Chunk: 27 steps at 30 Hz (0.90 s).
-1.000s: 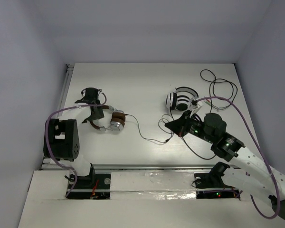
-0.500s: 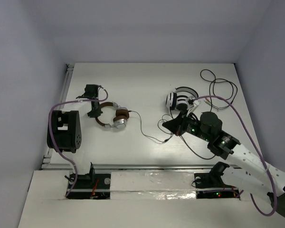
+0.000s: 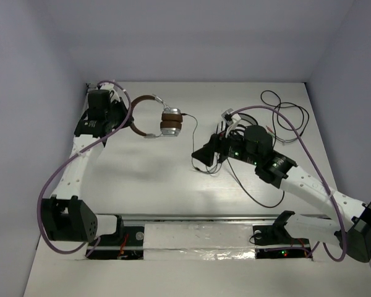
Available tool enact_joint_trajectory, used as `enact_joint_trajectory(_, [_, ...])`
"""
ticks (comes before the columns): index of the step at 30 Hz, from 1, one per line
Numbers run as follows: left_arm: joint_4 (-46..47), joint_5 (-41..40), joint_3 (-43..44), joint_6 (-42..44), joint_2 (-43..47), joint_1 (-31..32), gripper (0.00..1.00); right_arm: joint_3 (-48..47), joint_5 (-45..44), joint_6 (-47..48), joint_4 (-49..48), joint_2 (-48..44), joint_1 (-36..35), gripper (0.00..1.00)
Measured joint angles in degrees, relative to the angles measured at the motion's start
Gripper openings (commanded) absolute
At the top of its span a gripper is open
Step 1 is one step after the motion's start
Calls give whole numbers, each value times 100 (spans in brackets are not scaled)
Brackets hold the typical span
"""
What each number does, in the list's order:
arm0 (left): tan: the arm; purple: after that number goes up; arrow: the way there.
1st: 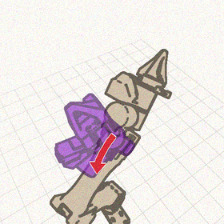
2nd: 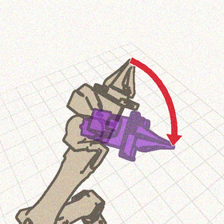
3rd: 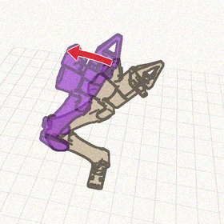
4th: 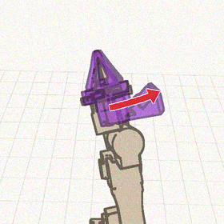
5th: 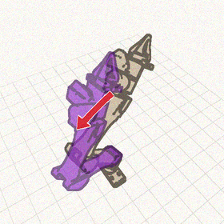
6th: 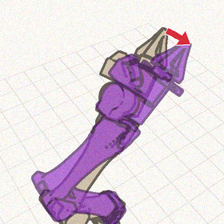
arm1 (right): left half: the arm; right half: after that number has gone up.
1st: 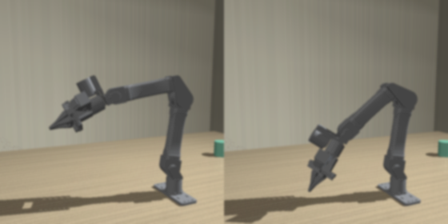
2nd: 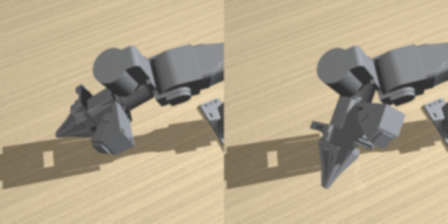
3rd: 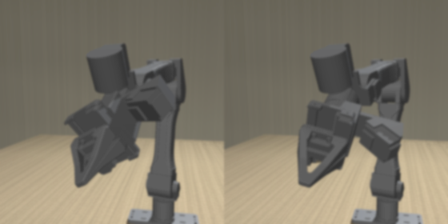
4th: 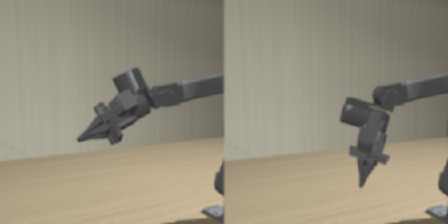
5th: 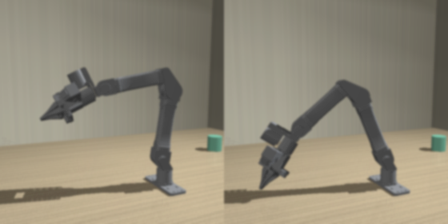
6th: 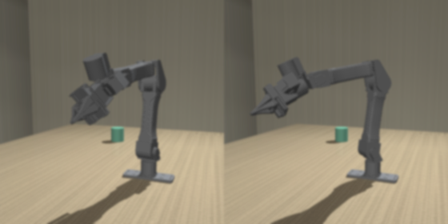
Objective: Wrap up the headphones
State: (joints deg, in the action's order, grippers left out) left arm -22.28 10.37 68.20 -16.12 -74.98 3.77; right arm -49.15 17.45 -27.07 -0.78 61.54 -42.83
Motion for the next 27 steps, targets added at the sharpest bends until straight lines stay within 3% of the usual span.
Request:
enact_joint_trajectory(10, [-127, 1237, 245, -214, 374, 0, 0, 140, 11, 498, -581, 203, 579, 82])
enact_joint_trajectory(21, [105, 1961, 1040, -706, 431, 0, 0, 861, -658, 363, -1851, 1003, 758, 78])
enact_joint_trajectory(27, [203, 2157, 1071, -929, 575, 0, 0, 881, -428, 166, -2763, 1523, 826, 74])
